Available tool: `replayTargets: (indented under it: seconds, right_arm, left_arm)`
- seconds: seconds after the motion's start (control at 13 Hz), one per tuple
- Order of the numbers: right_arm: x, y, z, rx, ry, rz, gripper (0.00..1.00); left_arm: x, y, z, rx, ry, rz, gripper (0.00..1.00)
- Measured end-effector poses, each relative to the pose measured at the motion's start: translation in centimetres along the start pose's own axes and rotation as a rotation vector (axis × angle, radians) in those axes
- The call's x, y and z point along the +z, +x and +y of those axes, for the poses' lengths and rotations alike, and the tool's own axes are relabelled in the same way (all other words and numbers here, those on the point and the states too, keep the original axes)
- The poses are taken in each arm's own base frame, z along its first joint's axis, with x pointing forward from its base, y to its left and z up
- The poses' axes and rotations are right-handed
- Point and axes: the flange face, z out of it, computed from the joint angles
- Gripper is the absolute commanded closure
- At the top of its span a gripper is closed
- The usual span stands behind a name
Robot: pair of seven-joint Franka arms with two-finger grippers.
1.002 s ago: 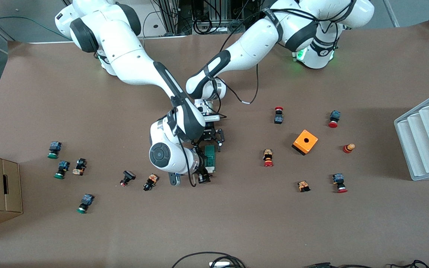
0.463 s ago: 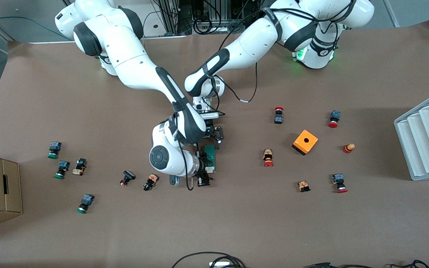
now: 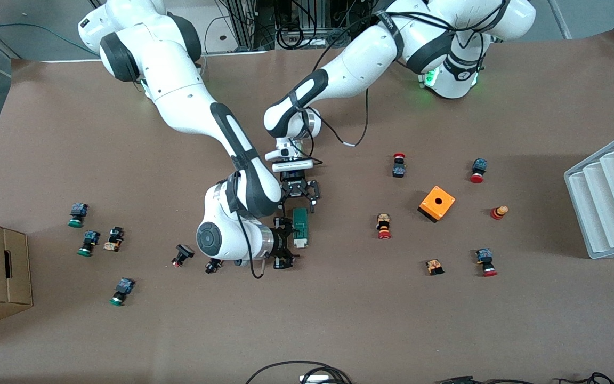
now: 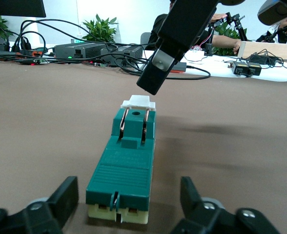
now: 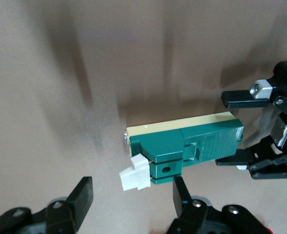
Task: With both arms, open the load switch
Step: 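Bring the right gripper onto the white handle of the switch, then push the white handle down with the right gripper while the left gripper holds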
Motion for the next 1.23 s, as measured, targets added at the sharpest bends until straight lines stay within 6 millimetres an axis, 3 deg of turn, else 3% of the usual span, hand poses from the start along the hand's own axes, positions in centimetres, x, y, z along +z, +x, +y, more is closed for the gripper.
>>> replayTargets:
  seconds: [0.23, 0.31, 0.77, 1.23]
  right_arm:
    - [0.4, 0.3, -0.1, 0.009, -0.002, -0.001, 0.29]
    - [0.6, 0.5, -0.1, 0.014, -0.002, -0.002, 0.31]
    - [1.6, -0.3, 0.3, 0.026, -0.008, -0.011, 0.47]
    - [2.1, -0.9, 0.7, 0.031, -0.006, -0.009, 0.51]
  left_arm:
    - [0.0, 0.0, 0.0, 0.0, 0.001, 0.001, 0.24]
    - [0.0, 0.0, 0.0, 0.0, 0.001, 0.001, 0.31]
    - [0.2, 0.0, -0.1, -0.02, 0.005, 0.0, 0.46]
    - [0.2, -0.1, -0.3, -0.022, 0.015, 0.004, 0.45]
